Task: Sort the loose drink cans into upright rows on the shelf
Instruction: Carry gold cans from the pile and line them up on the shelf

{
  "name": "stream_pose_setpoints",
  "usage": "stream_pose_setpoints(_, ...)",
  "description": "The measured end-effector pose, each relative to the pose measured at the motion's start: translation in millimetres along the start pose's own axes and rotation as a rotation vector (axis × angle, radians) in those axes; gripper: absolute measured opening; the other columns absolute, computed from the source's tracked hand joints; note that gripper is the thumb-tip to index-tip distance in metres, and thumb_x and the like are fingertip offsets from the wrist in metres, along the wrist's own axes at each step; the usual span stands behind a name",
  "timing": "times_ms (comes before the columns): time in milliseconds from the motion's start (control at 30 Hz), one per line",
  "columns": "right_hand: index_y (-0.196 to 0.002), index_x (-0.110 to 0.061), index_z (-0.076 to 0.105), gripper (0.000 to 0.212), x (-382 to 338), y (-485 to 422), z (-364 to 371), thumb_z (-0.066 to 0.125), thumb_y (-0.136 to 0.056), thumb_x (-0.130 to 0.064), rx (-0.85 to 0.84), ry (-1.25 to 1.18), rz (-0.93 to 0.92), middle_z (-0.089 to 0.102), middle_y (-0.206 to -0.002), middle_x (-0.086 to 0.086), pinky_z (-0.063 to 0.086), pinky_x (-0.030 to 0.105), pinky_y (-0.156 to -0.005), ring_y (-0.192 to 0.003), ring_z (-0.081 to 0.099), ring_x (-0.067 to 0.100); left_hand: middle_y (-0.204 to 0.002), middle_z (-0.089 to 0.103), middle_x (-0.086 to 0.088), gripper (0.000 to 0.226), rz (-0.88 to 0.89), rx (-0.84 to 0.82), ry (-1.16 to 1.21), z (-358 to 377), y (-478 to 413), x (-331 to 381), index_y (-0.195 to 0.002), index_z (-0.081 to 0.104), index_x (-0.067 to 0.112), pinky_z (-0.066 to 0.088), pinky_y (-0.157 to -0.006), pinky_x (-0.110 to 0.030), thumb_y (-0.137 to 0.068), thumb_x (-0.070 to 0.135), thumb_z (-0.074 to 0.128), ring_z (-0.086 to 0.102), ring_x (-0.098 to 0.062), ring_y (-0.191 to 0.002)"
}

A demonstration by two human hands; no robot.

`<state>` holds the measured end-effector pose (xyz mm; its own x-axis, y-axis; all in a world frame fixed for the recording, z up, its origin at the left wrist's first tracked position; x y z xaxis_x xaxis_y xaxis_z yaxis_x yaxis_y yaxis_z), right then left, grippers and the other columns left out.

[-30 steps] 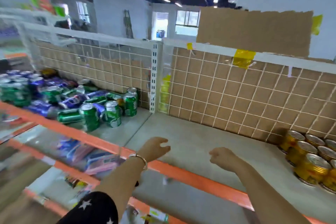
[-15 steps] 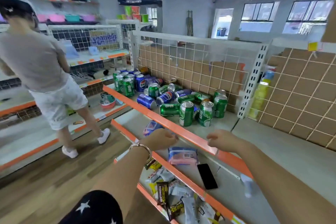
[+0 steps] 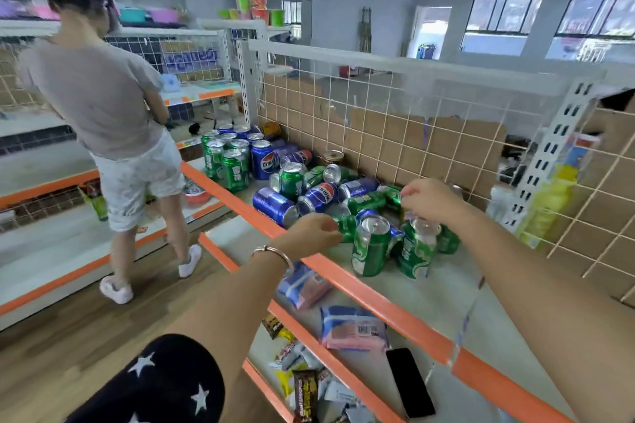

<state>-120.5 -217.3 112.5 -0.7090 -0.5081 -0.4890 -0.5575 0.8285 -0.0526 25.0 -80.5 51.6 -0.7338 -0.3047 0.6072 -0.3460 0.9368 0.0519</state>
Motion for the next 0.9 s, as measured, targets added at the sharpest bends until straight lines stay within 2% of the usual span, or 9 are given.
stream_pose_setpoints(67,-0.096,0.002,0.069,0.026,10.0,-28.3,8.3,0.059,-0.085,-0.019,-0.04,0.053,0.07,0.068,-0.092,0.018,0.047,0.034,-0.073,-0.09,0.062,0.031,-0.114,0.064,-0.009,0.029,-0.009,0.009,-0.025,-10.6,-22.7,-3.1,-0.114,0.064,0.009,0.047,-0.094,-0.031,-0.092,0.024,0.053,0.059,-0.021,-0.104)
stream_pose_setpoints(167,-0.071,-0.002,0.057,0.024,22.3,-55.3,20.5,0.056,-0.086,-0.021,-0.112,0.175,0.149,0.056,-0.067,0.01,0.036,0.026,-0.053,-0.075,0.055,0.027,-0.114,0.066,-0.009,0.029,0.006,0.05,0.002,-24.8,-55.0,-6.0,-0.114,0.066,0.011,0.045,-0.089,-0.029,-0.09,0.025,0.055,0.059,-0.021,-0.101)
stream_pose_setpoints(300,-0.096,-0.001,0.063,0.024,33.5,-81.0,38.0,0.051,-0.091,-0.021,-0.244,0.38,0.211,0.055,-0.085,0.011,0.032,0.024,-0.048,-0.078,0.051,0.025,-0.107,0.068,-0.016,0.031,0.039,0.078,0.046,-36.4,-91.5,-3.6,-0.103,0.069,0.006,0.048,-0.087,-0.033,-0.085,0.026,0.055,0.062,-0.028,-0.101)
stream_pose_setpoints(367,-0.102,-0.005,0.063,0.024,39.6,-90.5,52.7,0.051,-0.092,-0.023,-0.346,0.432,0.262,0.056,-0.086,0.009,0.035,0.024,-0.051,-0.08,0.051,0.024,-0.11,0.067,-0.015,0.027,0.06,0.089,0.051,-43.9,-110.9,-3.2,-0.109,0.068,0.007,0.047,-0.087,-0.031,-0.088,0.018,0.055,0.061,-0.027,-0.102)
stream_pose_setpoints(500,-0.116,-0.009,0.058,0.03,52.9,-105.9,72.4,0.049,-0.092,-0.025,-0.444,0.493,0.374,0.057,-0.106,0.01,0.042,0.028,-0.075,-0.089,0.051,0.023,-0.112,0.066,-0.01,0.028,0.11,0.081,0.038,-56.7,-154.0,-11.1,-0.113,0.066,0.01,0.045,-0.087,-0.028,-0.089,0.016,0.054,0.06,-0.022,-0.1)
stream_pose_setpoints(633,-0.106,-0.009,0.054,0.028,74.9,-125.8,88.4,0.052,-0.087,-0.03,-0.484,0.485,0.492,0.055,-0.102,0.008,0.044,0.03,-0.082,-0.093,0.049,0.024,-0.117,0.065,-0.01,0.029,0.163,0.075,0.038,-74.7,-191.6,-15.4,-0.115,0.066,0.007,0.041,-0.083,-0.021,-0.089,0.013,0.054,0.059,-0.022,-0.107)
stream_pose_setpoints(700,-0.124,-0.01,0.046,0.049,85.1,-130.1,97.2,0.054,-0.083,-0.036,-0.484,0.491,0.545,0.056,-0.114,0.009,0.047,0.032,-0.091,-0.1,0.054,0.024,-0.118,0.065,-0.01,0.03,0.185,0.065,0.08,-83.8,-213.8,-19.0,-0.117,0.065,0.006,0.04,-0.082,-0.019,-0.088,0.011,0.056,0.059,-0.02,-0.104)
stream_pose_setpoints(800,-0.128,-0.013,0.047,0.053,85.6,-130.7,94.4,0.056,-0.08,-0.033,-0.392,0.531,0.624,0.06,-0.12,0.006,0.049,0.032,-0.089,-0.109,0.06,0.024,-0.11,0.069,-0.009,0.026,0.188,0.079,0.185,-100.7,-244.6,-27.4,-0.111,0.067,0.01,0.048,-0.087,-0.028,-0.087,0.014,0.06,0.063,-0.024,-0.102)
stream_pose_setpoints(900,-0.121,-0.015,0.049,0.051,83.2,-135.3,90.7,0.06,-0.073,-0.028,-0.346,0.506,0.686,0.064,-0.102,0.005,0.054,0.031,-0.081,-0.099,0.065,0.022,-0.102,0.068,-0.008,0.023,0.205,0.043,0.182,-110.7,-266.0,-37.0,-0.109,0.067,0.01,0.05,-0.077,-0.028,-0.088,0.018,0.061,0.062,-0.021,-0.092)
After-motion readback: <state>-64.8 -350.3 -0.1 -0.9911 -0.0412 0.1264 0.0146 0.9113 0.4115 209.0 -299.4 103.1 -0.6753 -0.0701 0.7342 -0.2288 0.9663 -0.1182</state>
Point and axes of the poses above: each hand's wrist, its own y-axis away from the middle knuckle, its own z-axis out of the palm, x = y × z, the point moved 9 cm from there along -y, towards the middle knuckle
